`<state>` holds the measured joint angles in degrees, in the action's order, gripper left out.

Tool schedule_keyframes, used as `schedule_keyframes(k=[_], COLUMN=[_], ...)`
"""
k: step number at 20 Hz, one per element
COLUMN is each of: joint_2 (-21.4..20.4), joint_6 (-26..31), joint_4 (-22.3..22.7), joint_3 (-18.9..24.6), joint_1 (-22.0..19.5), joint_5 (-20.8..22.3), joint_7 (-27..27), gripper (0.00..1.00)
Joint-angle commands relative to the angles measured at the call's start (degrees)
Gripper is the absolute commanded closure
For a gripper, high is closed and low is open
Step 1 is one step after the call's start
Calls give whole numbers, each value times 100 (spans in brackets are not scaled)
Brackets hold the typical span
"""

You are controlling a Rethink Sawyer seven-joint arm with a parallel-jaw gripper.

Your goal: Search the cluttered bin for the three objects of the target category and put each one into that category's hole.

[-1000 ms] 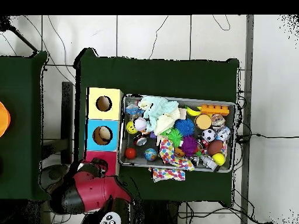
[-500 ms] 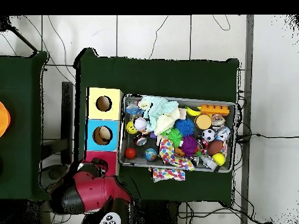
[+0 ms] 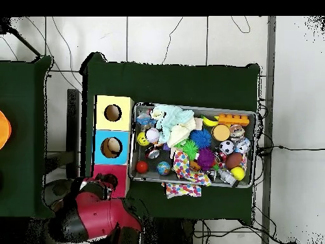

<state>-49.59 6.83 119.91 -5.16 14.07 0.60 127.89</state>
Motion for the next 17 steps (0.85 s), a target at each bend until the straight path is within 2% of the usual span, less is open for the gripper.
schedule_keyframes(k=[1,2,4,9,17], joint_2=[-785,-891,-919,-849,-815], joint_6=[1144,1368,1461,1335,1340], joint_4=[236,203,161,184,185], joint_3=[37,45,90,216,141], joint_1=[-140,-156,-226,-443,-426], joint_5=[111,71,56,63,123], joint_7=[212,184,160,198,305], gripper=[100,100,100,100,100])
